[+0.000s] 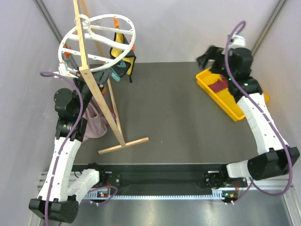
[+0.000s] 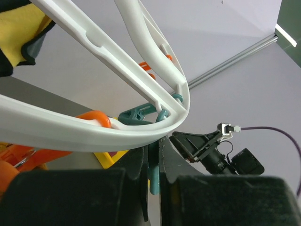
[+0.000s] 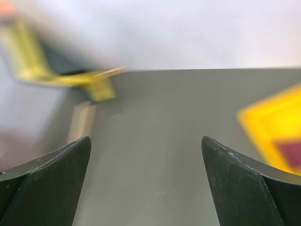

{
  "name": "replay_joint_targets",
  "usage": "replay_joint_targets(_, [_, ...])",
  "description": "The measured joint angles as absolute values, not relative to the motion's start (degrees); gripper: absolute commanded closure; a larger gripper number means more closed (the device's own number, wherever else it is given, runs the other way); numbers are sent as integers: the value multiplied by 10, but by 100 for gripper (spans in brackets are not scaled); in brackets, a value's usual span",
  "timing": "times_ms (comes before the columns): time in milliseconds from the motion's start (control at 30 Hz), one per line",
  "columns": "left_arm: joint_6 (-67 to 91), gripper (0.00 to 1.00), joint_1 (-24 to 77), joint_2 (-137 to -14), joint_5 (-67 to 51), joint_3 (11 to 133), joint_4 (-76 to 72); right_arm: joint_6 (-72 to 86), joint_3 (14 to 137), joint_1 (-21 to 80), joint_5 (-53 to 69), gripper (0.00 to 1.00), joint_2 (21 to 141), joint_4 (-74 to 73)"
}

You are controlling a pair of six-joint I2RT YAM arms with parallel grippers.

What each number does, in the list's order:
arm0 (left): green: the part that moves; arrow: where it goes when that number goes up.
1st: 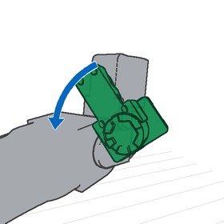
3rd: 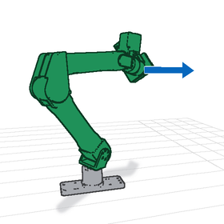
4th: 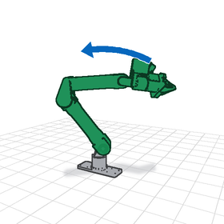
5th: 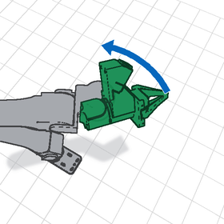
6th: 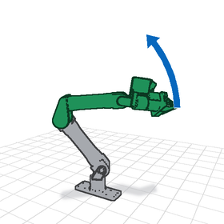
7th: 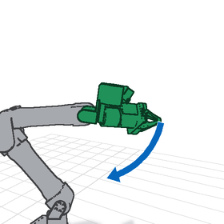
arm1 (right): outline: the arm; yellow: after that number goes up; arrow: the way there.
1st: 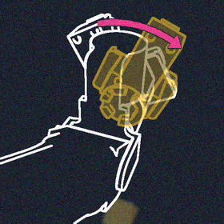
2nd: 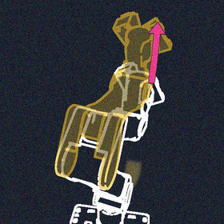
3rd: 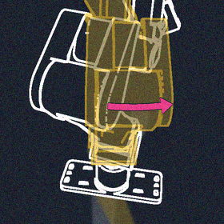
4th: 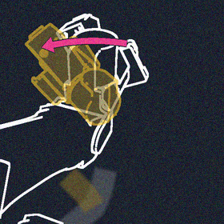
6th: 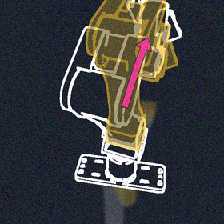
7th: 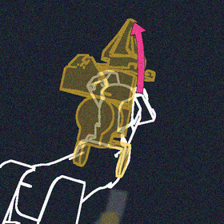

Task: Clip the socks to the hanger
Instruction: Pick up the sock from the bin.

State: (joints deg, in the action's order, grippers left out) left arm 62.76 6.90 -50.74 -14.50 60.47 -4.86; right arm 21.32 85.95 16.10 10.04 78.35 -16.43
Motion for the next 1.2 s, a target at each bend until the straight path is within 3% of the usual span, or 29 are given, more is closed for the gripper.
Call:
replay_joint_targets(100, [625,100,69,-507,-144,606,-44,194,825,61,23,7,777,-175])
replay_joint_targets(200, [624,100,69,-505,-144,606,-40,183,809,-14,-18,23,806,-181])
replay_joint_targets(233, [624,100,69,-504,-144,606,-40,180,807,-37,-25,33,826,-179])
replay_joint_targets(333, [624,100,69,-503,-145,606,-38,180,807,-76,-29,46,888,-175])
replay_joint_targets(667, [627,100,69,-498,-148,606,-33,227,808,-110,-3,26,1077,-131])
replay_joint_targets(800, [627,100,69,-496,-152,606,-33,261,809,-112,1,25,1103,-78])
replay_joint_targets(1033, [629,100,69,-496,-156,606,-33,364,819,-131,19,38,1153,32])
replay_joint_targets(1200, [629,100,69,-496,-156,606,-33,444,849,-148,32,39,1202,54])
